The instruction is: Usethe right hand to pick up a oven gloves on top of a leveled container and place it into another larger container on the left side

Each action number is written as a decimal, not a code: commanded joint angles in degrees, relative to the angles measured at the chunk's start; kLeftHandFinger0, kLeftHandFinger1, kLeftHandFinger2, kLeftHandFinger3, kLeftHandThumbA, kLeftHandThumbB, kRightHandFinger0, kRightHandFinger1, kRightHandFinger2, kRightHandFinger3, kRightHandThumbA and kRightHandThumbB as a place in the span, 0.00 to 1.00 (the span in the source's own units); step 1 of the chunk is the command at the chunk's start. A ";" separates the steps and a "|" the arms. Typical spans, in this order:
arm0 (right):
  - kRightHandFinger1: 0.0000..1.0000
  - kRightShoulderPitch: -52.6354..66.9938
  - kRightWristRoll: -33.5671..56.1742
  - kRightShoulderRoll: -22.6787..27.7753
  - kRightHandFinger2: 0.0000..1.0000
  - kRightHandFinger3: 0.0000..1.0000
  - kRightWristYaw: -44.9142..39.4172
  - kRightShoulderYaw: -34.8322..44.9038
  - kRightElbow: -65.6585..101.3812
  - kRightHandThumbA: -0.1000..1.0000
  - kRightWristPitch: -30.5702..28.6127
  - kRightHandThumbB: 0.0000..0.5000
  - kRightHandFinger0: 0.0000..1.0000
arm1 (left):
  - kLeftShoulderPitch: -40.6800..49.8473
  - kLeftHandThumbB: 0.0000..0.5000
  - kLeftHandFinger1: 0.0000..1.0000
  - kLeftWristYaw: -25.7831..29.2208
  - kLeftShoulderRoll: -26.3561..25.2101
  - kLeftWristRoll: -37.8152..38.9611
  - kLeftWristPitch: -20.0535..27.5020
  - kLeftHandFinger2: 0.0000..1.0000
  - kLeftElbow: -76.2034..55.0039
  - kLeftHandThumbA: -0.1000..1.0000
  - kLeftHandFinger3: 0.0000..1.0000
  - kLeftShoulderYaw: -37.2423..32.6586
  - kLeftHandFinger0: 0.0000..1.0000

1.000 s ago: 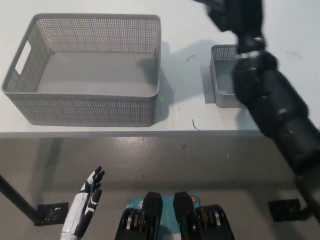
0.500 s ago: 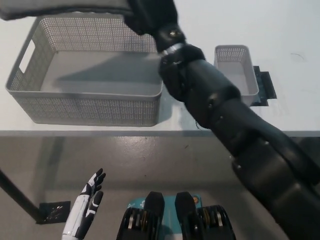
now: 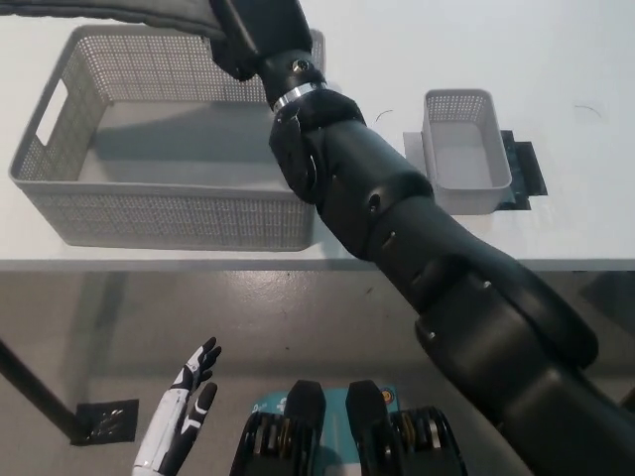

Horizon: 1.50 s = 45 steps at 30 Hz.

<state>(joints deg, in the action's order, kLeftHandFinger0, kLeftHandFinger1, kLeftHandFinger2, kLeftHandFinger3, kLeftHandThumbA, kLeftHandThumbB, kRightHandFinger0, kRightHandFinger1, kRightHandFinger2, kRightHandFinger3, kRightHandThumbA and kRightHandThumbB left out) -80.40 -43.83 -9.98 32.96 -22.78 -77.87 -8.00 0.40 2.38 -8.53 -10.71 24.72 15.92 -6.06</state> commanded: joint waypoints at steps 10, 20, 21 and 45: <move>1.00 -6.22 21.54 3.79 1.00 1.00 -33.54 13.72 31.56 0.87 12.10 1.00 1.00 | -0.41 0.00 1.00 1.96 -1.56 -0.97 2.21 0.98 -0.98 1.00 1.00 -0.40 1.00; 1.00 -7.11 44.27 5.81 1.00 1.00 -35.80 27.86 67.43 0.88 22.79 0.86 1.00 | -1.95 0.00 1.00 1.75 -1.18 -1.51 2.21 0.97 -1.00 1.00 1.00 -0.13 1.00; 1.00 -6.90 44.97 6.41 1.00 1.00 -33.86 29.24 70.43 0.87 22.04 0.85 1.00 | -1.93 0.00 1.00 1.75 -1.26 -1.44 2.21 0.97 -1.02 1.00 1.00 -0.21 1.00; 1.00 60.42 23.52 22.93 1.00 1.00 -25.78 23.60 112.78 0.85 -5.59 0.35 1.00 | -8.60 0.00 1.00 0.79 -1.95 -0.21 2.21 1.00 0.71 1.00 1.00 1.44 1.00</move>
<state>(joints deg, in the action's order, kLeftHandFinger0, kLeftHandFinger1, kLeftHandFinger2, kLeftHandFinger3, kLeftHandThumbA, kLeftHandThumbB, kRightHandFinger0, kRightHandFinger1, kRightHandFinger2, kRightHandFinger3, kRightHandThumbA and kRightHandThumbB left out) -46.37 -24.27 5.32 9.32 -0.74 -5.22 3.26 -3.67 2.27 -8.52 -10.76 24.65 17.47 -6.08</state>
